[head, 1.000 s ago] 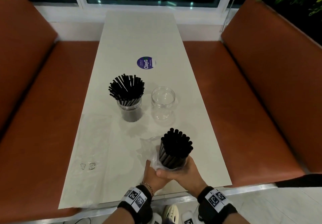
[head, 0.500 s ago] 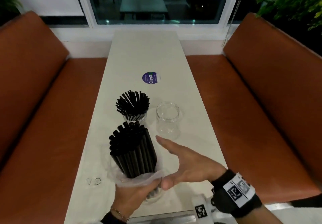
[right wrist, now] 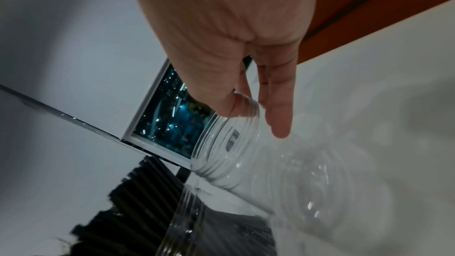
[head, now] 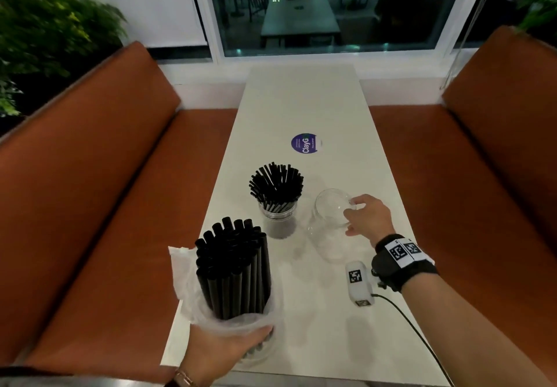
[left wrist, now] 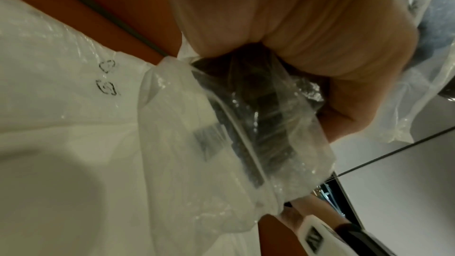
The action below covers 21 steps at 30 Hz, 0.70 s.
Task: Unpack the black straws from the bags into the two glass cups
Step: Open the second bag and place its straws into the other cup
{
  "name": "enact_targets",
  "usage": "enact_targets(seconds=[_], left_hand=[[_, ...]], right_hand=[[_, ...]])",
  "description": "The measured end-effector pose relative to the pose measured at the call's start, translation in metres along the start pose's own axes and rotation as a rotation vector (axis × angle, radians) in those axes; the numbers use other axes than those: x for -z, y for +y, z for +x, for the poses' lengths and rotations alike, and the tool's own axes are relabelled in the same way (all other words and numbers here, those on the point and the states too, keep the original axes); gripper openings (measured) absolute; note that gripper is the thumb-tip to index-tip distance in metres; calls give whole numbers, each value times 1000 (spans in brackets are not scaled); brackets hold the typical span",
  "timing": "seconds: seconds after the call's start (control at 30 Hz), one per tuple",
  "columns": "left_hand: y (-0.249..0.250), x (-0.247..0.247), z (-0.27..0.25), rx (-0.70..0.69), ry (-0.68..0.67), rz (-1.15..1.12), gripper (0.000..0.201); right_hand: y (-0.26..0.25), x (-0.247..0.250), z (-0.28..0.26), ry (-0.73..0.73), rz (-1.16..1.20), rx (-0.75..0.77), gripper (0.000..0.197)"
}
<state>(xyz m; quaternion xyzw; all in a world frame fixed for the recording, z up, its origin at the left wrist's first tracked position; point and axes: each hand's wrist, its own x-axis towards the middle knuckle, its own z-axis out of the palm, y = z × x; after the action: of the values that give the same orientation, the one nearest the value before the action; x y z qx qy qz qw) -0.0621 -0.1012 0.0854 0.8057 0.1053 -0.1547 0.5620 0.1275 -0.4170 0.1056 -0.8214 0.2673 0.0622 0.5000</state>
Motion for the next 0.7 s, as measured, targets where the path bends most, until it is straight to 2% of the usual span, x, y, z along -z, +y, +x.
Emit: enact_targets(seconds=[0.03, 0.1, 0.17, 0.2, 0.3, 0.37, 0.43, 0.5, 0.6, 0.7], left_hand=[[14, 0, 1, 9, -20, -51, 63], [18, 2, 0, -51, -10, 17, 75], [22, -2, 5, -65, 60, 104, 78], [27, -3, 7, -46, 48, 169, 70], [35, -7, 18, -111, -5, 344, 37], [46, -5, 22, -156, -45, 449, 34], [55, -1, 29, -196, -96, 555, 42], [65, -1, 41, -247, -132, 734, 43], [91, -2, 59, -281, -212, 995, 48], [120, -4, 70, -339, -273, 1253, 51]], right_hand=[[2, 4, -6, -4, -10, -4, 30], [8, 14, -22, -32, -43, -1, 30], [14, 23, -43, -72, -96, 17, 29], [19, 26, -54, -85, -138, 25, 29], [37, 32, -79, -118, -204, 25, 29], [49, 37, -93, -159, -237, 9, 34], [57, 46, -104, -189, -383, 39, 52], [58, 57, -117, -214, -491, 121, 86], [45, 72, -141, -295, -460, 329, 132], [32, 63, -158, -334, -472, 537, 150]])
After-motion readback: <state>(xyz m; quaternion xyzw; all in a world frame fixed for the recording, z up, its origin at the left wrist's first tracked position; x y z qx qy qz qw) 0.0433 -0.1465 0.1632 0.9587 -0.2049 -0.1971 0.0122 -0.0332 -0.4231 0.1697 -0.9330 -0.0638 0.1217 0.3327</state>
